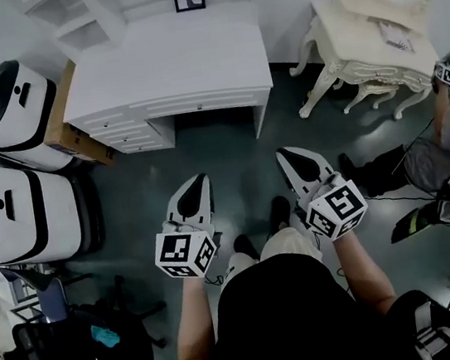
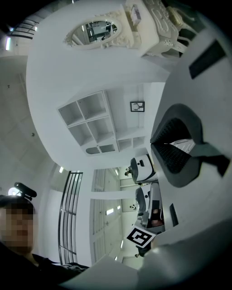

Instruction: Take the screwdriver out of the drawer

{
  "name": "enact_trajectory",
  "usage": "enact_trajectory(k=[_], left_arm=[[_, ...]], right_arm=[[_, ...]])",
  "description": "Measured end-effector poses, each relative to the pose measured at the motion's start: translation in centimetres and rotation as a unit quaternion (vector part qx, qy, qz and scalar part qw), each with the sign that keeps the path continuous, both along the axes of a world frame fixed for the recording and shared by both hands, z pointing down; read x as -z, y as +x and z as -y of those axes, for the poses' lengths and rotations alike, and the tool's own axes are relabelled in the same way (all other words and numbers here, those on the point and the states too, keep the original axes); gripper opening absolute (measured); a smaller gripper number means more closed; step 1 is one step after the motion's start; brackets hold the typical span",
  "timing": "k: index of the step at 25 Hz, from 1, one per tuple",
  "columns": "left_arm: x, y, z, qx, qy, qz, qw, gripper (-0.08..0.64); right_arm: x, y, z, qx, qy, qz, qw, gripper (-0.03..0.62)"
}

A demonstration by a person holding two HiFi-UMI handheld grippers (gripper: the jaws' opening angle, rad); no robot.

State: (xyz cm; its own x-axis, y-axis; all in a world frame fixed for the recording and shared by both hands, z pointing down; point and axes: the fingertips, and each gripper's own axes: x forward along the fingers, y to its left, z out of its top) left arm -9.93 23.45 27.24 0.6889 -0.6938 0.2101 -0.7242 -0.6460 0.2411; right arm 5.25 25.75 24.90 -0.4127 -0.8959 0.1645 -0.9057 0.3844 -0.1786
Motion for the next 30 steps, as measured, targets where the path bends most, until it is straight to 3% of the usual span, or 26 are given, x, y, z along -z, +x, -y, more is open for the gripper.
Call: enact_trajectory(k=[8,20,30], left_arm=[[0.6,4.3,4.4,0.031,0.004,0.007,0.9995,0.025],[-0.7,10.5,8.5,0.117,-0.005,-0.001,0.9931,0.025],[-2.4,11.8,10.8,0.138,-0.029,0.012,0.9900,0.025]], right_arm=[[0.2,2.7,5.8,0.047,0.000,-0.007,0.999,0.017],[-1.4,7.0,11.1,0.144,-0.017,-0.007,0.989,0.017],[-3.6,7.9,14.4,0.159,-0.042,0.010,0.986,0.017]])
